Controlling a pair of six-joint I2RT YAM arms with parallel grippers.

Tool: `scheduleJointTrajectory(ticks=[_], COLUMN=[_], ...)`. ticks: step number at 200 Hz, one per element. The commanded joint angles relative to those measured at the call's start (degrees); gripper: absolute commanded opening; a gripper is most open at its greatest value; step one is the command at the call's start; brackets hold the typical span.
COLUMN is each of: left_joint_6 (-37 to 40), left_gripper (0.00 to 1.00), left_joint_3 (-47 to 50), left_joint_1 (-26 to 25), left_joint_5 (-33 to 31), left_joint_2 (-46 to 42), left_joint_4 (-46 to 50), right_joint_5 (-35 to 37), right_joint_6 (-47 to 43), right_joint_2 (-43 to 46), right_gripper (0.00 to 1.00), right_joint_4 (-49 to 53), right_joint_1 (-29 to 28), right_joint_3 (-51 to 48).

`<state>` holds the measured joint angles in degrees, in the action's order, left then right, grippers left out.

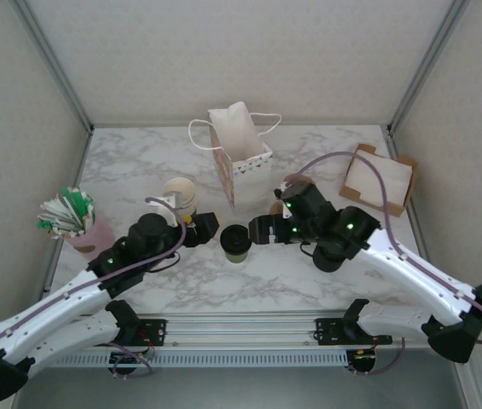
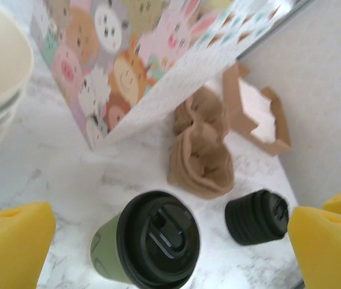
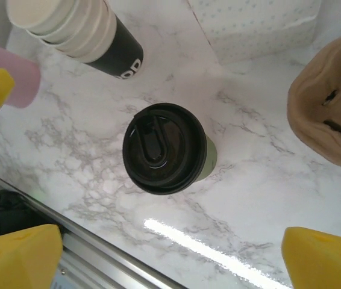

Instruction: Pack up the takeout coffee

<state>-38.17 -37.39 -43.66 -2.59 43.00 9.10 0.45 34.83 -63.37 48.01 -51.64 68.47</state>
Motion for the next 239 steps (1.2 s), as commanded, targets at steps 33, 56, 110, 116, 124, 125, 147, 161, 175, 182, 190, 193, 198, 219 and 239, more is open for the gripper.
scheduleJointTrajectory(ticks=[33, 56, 110, 116, 124, 125, 147, 161, 175, 182, 190, 193, 198, 219, 239], left_joint_6=[2.9, 3.0, 2.7, 2.6, 3.0, 3.0, 4.1, 5.0, 5.6, 5.9, 6.4, 6.6, 7.1, 8.7, 9.4], left_gripper=[1.0, 1.0, 1.0, 1.0, 1.0, 1.0, 1.0, 1.0, 1.0, 1.0, 1.0, 1.0, 1.0, 1.0, 1.0], left_joint_3=[-4.8, -4.9, -4.2, -4.2, -4.5, -4.5, -7.0, -9.4, -12.3, -14.2, -16.8, -17.9, -19.8, -29.5, -38.9], left_joint_1=[0.5, 0.5, 0.5, 0.5, 0.6, 0.6, 1.1, 2.0, 3.2, 3.8, 4.3, 4.4, 4.5, 4.6, 4.6], left_joint_5=[-7.4, -9.8, -9.0, -8.3, -7.4, -7.4, -8.3, -9.0, -7.9, -7.1, -6.5, -6.3, -6.0, -7.2, -9.7], left_joint_2=[-8.8, -9.2, -2.4, -1.4, 0.1, 0.2, 5.0, 7.8, 10.7, 12.3, 14.2, 15.1, 16.6, 24.1, 31.3], left_joint_4=[5.9, 6.1, 3.0, 2.8, 2.8, 2.9, 5.8, 7.1, 7.1, 6.9, 7.1, 7.2, 7.5, 11.6, 15.8], right_joint_5=[7.1, 10.4, 10.2, 10.6, 11.9, 12.1, 15.0, 15.8, 15.8, 15.9, 15.6, 15.4, 14.8, 12.3, 11.3], right_joint_6=[-2.6, -1.4, -3.8, -4.6, -5.6, -5.7, -6.4, -6.4, -6.3, -6.3, -6.1, -6.1, -6.1, -6.1, -5.9], right_joint_2=[0.7, -0.8, -1.0, -1.4, -2.1, -2.2, -4.6, -5.9, -6.9, -7.2, -7.3, -7.4, -7.5, -7.5, -7.9], right_gripper=[0.99, 0.99, 0.99, 0.99, 0.99, 0.99, 0.99, 0.99, 0.99, 0.99, 0.99, 0.99, 0.99, 0.99, 0.98], right_joint_4=[17.2, 21.9, 16.3, 15.8, 14.8, 14.7, 13.0, 12.2, 11.5, 11.1, 10.6, 10.5, 10.1, 8.8, 9.5], right_joint_1=[0.4, 0.6, 1.6, 1.8, 2.0, 2.1, 3.2, 4.4, 5.5, 6.0, 6.6, 7.0, 7.5, 9.7, 12.0], right_joint_3=[8.0, 10.4, 6.3, 6.0, 5.5, 5.4, 4.6, 4.5, 4.7, 4.7, 4.6, 4.6, 4.5, 4.6, 5.6])
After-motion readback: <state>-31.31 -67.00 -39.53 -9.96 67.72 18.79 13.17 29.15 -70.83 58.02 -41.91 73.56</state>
